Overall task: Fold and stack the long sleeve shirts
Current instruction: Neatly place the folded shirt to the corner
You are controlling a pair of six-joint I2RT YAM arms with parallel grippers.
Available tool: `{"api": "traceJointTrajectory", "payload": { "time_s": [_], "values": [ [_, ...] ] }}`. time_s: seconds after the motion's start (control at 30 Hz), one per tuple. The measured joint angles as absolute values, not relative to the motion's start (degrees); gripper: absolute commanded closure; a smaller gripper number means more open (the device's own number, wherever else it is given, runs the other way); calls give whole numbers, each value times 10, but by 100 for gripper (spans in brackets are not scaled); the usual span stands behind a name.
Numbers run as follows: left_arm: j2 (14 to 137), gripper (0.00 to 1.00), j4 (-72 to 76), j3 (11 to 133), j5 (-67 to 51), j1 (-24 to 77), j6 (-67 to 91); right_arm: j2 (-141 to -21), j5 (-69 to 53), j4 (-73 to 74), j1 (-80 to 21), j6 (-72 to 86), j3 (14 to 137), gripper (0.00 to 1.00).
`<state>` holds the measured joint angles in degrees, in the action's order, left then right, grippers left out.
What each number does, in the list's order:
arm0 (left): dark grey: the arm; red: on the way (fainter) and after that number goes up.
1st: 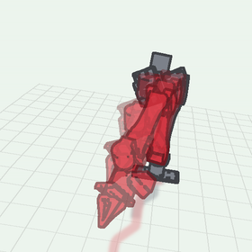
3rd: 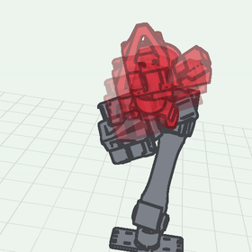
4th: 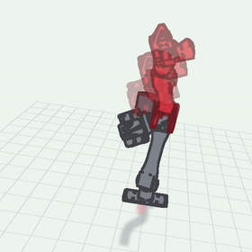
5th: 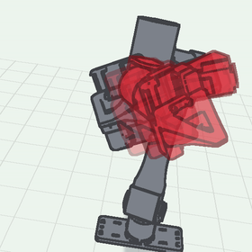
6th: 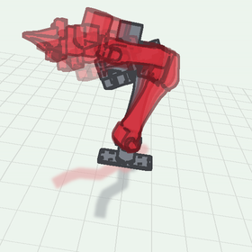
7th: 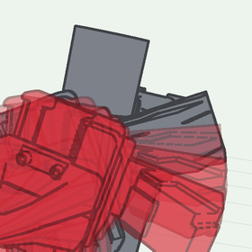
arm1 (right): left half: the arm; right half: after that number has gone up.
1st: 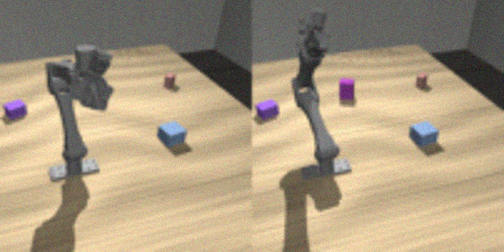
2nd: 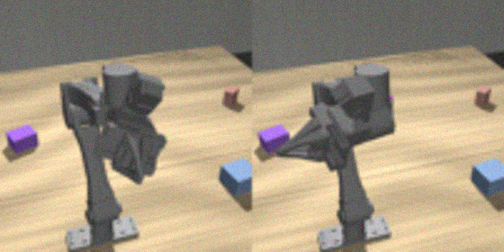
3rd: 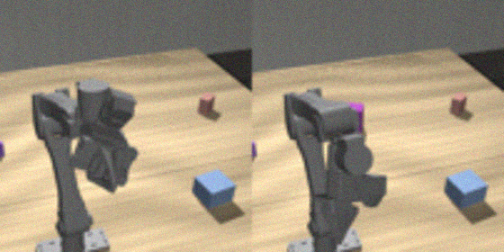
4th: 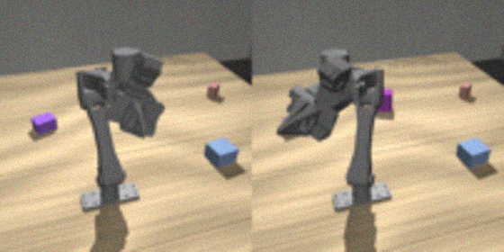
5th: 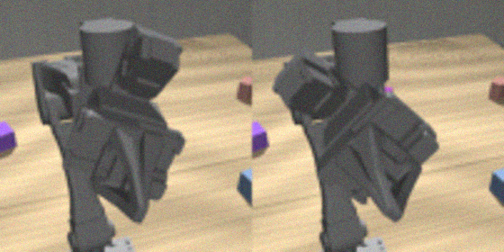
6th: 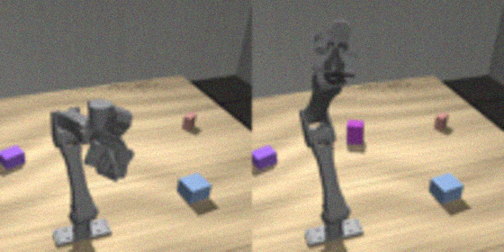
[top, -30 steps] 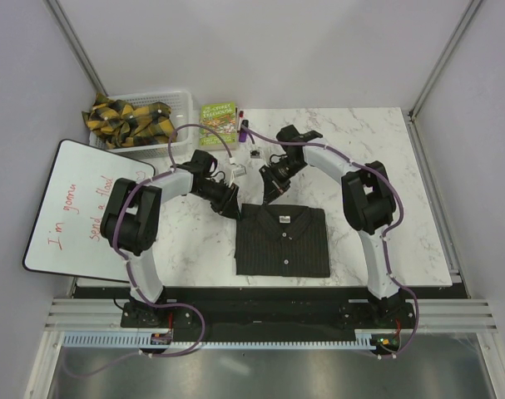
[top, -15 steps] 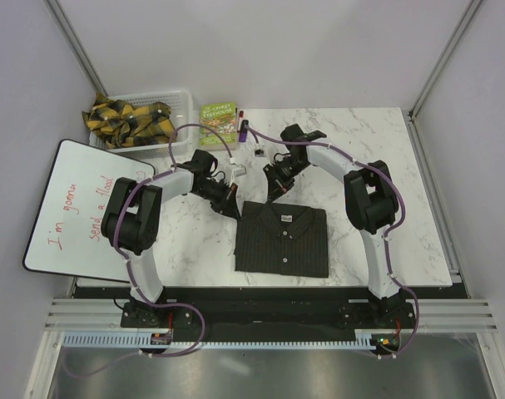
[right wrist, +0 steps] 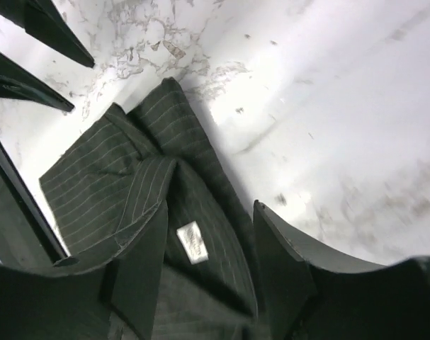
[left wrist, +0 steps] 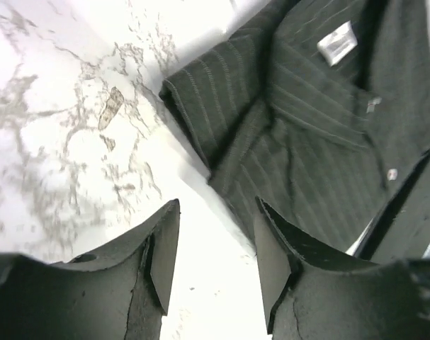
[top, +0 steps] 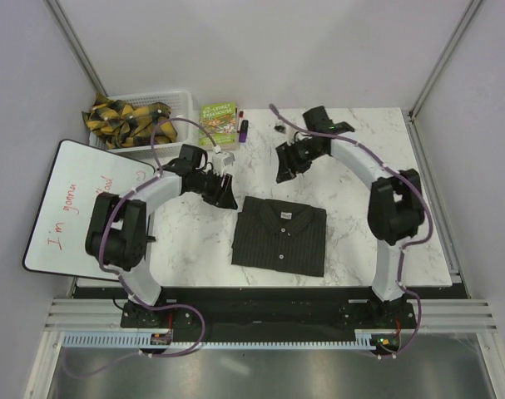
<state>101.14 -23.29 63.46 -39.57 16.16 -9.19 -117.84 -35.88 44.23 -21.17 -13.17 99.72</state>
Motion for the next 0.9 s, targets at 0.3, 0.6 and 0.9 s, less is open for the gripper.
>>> {"api": "traceJointTrajectory", "payload": {
  "time_s": [0.3,0.6,0.9],
  "values": [
    [842,1,-210,553,-420,158,-23,-905,-361,441,-200,-133,745,9],
    [763,1,-214,511,-373,157,-2,-985,-214,429,-336,-150,653,5],
    [762,1,-233,515,-338,147,-3,-1037,-146,422,-205,-239,678,5]
  ]
}}
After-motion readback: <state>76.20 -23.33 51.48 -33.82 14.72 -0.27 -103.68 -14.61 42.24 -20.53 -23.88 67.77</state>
